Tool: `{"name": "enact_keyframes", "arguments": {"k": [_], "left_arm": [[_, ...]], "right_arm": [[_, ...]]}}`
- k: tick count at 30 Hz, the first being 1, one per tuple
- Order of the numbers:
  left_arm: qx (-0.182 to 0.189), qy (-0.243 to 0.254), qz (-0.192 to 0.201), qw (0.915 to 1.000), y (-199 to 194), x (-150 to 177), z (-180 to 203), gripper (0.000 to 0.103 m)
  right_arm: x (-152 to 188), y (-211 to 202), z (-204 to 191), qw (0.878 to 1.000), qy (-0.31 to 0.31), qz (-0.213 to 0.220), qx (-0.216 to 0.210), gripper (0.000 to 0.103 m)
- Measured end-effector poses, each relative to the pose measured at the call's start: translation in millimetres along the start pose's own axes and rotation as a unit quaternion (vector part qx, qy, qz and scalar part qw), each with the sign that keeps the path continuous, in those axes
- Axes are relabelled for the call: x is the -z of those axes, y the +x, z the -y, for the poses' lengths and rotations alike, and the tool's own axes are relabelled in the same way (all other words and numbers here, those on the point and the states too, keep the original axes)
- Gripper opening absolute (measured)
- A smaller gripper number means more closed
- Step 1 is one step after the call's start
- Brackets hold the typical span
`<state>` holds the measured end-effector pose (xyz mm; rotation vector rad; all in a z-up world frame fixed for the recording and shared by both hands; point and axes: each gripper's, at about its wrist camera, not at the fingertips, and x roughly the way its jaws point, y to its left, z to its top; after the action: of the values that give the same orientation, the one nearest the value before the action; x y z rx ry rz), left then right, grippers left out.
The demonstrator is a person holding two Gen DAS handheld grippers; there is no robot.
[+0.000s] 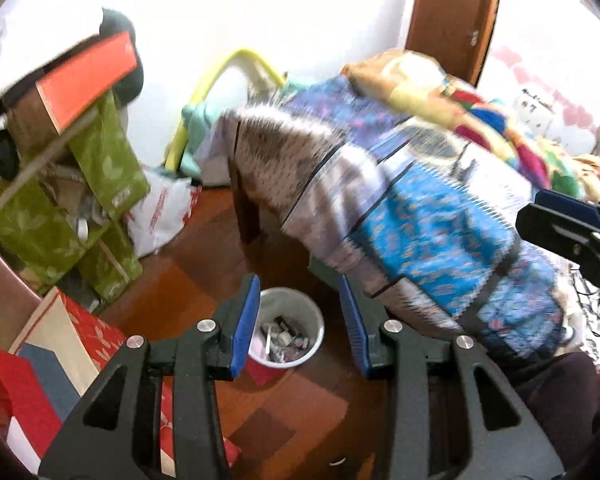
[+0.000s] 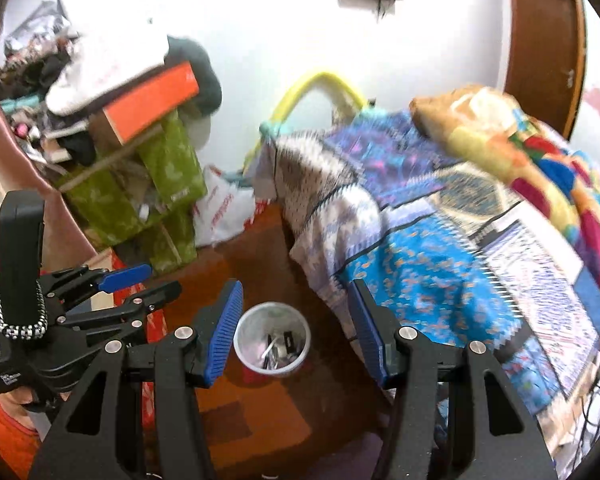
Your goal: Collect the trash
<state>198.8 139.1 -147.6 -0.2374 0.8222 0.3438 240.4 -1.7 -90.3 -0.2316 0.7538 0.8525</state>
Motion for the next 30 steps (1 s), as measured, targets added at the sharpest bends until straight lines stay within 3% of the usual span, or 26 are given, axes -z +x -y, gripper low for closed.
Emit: {"name": "enact_keyframes", "arguments": {"k": [4,9,13,15,18,20,23,30], "left_arm": [[0.029,0.013,0.05,0.9983,-58.3,-1.0,17.7,0.042],[0.07,0.042,0.12,0.9894,-129.9,4.6,43.7,0.045],[0.105,0.062,0.162,0.9791,-176.3,16.0,59.7,0.057],[0.119,0.078,0.175,0.9744,-195.4,22.9,66.3,0.058],[0.128,0.085,0.191,0.9696,-218.8,34.0,69.4,0.072],[0.137,0.074,0.204,0.9665,-232.4,41.9,66.2,0.09],[0.139,0.07,0.218,0.9633,-243.9,51.0,62.4,0.094],[0.142,0.067,0.208,0.9654,-246.3,64.1,57.2,0.098]], "right_arm": [[8.8,-58.2,-2.0,0.998,0.007,0.062,0.029,0.051],[28.2,-138.6,-8.7,0.986,0.029,0.147,0.073,0.051],[44.6,-185.4,-17.1,0.97,0.054,0.205,0.115,0.07],[54.5,-205.1,-22.6,0.961,0.068,0.231,0.136,0.072],[64.9,-218.1,-29.6,0.952,0.086,0.242,0.168,0.087],[73.8,-226.8,-33.3,0.944,0.103,0.249,0.19,0.094],[83.2,-235.8,-37.0,0.936,0.122,0.254,0.213,0.103],[104.9,-251.2,-47.5,0.917,0.145,0.251,0.274,0.103]]}}
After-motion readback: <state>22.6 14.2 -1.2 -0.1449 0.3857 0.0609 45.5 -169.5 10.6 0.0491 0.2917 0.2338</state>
